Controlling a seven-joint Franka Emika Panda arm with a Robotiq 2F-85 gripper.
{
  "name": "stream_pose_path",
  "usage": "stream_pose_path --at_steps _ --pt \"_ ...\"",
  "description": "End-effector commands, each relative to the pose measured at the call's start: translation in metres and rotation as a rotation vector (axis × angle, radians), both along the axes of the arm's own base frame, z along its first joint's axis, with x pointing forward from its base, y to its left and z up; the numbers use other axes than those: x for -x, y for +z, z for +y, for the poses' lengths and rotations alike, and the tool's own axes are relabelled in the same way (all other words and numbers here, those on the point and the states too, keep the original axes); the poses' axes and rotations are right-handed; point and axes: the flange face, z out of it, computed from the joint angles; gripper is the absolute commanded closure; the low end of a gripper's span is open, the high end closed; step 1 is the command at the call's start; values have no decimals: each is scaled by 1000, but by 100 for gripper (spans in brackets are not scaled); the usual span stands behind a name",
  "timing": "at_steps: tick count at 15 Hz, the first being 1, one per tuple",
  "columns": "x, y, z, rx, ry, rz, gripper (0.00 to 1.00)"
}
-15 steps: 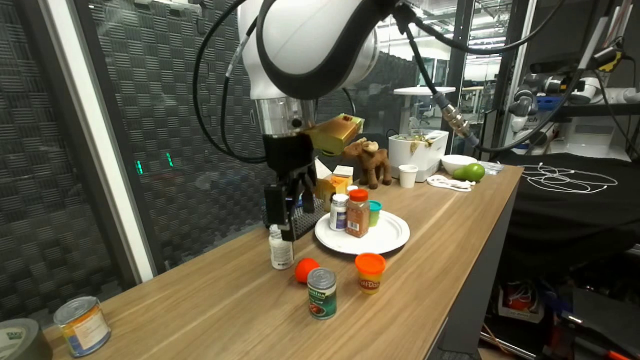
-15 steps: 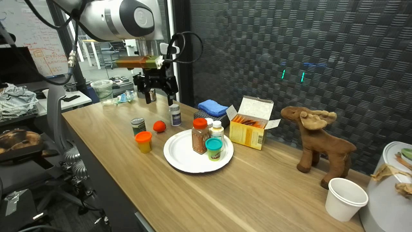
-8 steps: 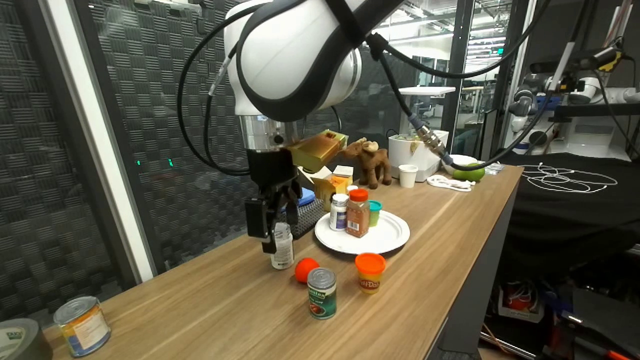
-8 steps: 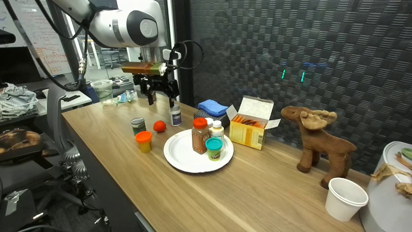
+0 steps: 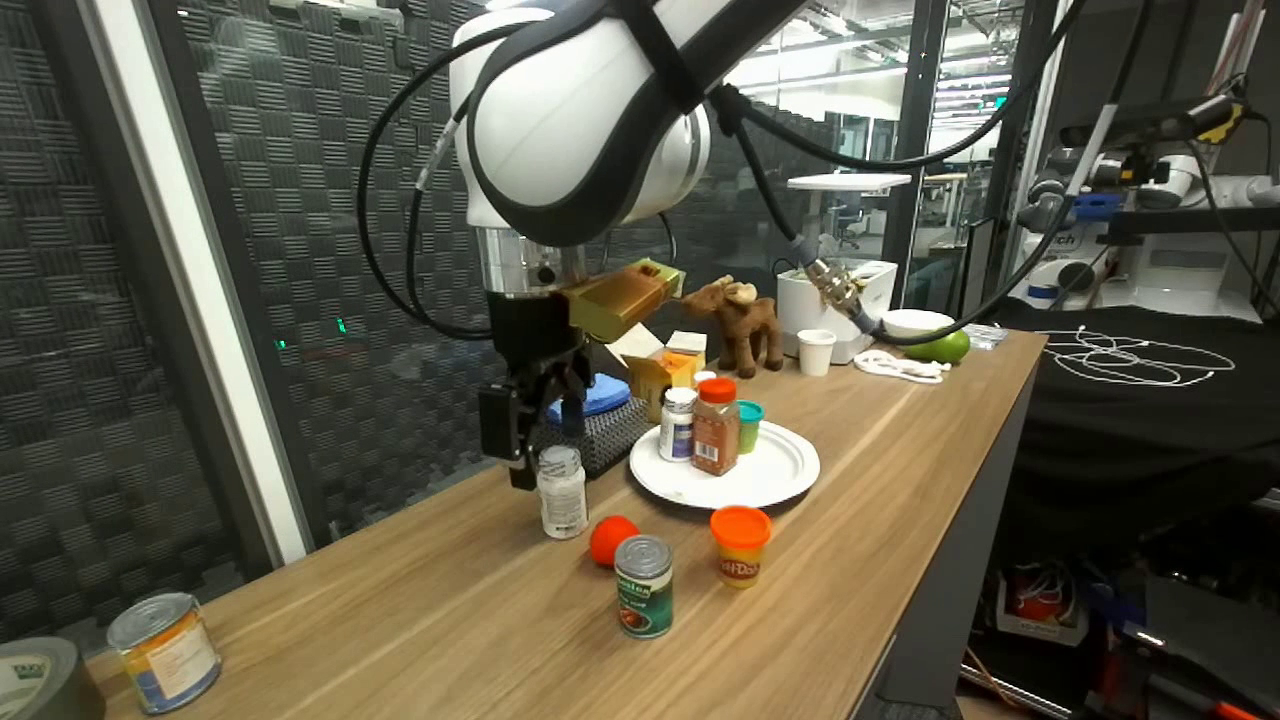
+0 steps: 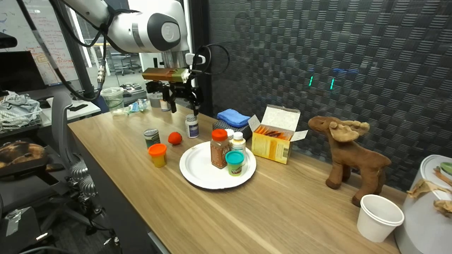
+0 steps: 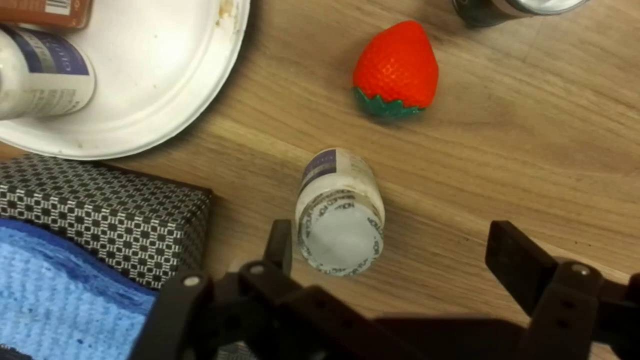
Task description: Put the bottles on the tray
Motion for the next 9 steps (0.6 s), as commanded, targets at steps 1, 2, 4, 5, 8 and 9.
stream_pose_path --at_steps 1,2,4,5,8,9 --pt "-16 1 -3 9 -29 -21 0" --pt "-18 0 -6 10 -36 -18 0" --pt "-21 -4 -10 17 -43 -15 0" --pt "-22 -6 -11 19 -47 -14 0" --pt "-25 -4 -14 20 -55 -17 26" --pt "-25 -2 -15 19 -58 -22 34"
